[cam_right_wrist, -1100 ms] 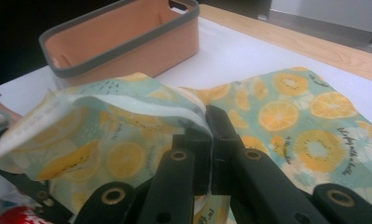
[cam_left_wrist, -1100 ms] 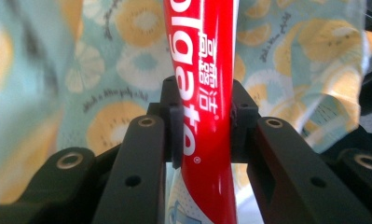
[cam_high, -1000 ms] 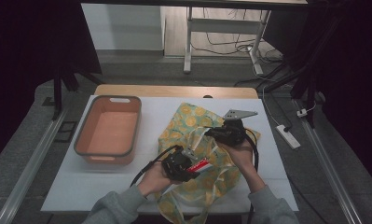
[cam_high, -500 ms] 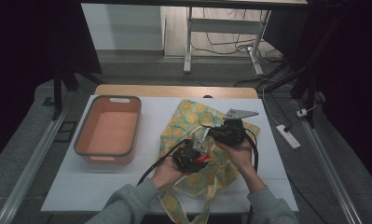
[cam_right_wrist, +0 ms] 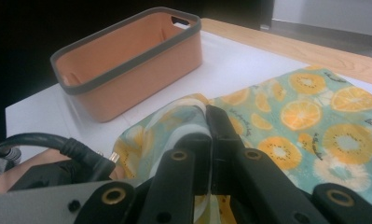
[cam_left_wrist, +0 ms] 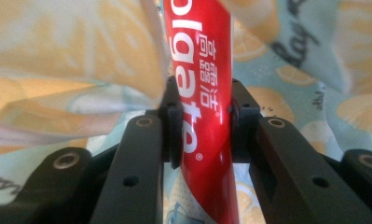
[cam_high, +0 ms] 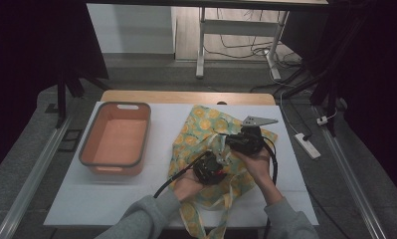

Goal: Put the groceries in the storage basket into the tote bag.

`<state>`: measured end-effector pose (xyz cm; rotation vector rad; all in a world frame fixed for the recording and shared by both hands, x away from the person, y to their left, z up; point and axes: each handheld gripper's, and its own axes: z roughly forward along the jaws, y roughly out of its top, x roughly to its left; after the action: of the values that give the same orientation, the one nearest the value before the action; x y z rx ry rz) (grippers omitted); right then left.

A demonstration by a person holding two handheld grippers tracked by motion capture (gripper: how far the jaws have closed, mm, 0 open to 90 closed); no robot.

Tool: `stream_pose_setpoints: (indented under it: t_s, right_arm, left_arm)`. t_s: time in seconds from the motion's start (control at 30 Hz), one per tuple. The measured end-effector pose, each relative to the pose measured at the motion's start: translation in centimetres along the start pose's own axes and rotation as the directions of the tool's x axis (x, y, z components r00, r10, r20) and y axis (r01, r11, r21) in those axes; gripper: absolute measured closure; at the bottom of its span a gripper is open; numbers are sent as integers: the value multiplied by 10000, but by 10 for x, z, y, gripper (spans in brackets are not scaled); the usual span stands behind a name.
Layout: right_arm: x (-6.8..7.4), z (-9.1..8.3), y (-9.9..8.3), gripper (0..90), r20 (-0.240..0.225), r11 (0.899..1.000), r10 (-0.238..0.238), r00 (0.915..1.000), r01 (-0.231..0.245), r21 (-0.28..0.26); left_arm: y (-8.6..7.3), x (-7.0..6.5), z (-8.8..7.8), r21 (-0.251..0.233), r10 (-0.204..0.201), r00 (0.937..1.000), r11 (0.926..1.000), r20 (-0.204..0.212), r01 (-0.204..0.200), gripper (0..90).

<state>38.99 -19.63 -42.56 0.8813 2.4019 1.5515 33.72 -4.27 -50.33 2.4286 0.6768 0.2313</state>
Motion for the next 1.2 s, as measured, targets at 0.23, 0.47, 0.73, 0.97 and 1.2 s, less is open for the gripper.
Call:
stream_pose_setpoints:
  t_s: [0.23,0.47,0.73,0.97,1.2]
  right_arm:
    - [-8,-1,-4,885,150,9998,202,9997,-203,71]
    - [-10,2,-7,885,283,9995,179,9994,-186,245]
    - [-13,3,-10,885,349,9990,275,9990,-287,355]
    - [-5,6,-12,885,153,9983,103,9998,-112,569]
    - [8,8,-17,885,-59,9966,-17,10000,22,826]
  left_arm:
    - [-2,4,-10,-118,-70,9995,9999,295,73,517]
    - [-8,5,-41,-651,11,9994,9979,336,11,404]
    - [-31,16,-85,-1475,-334,9965,9881,770,445,363]
    - [-65,25,-113,-1809,-877,9934,9784,739,998,360]
    - [-102,36,-133,-1939,-1338,9895,9707,550,1420,362]
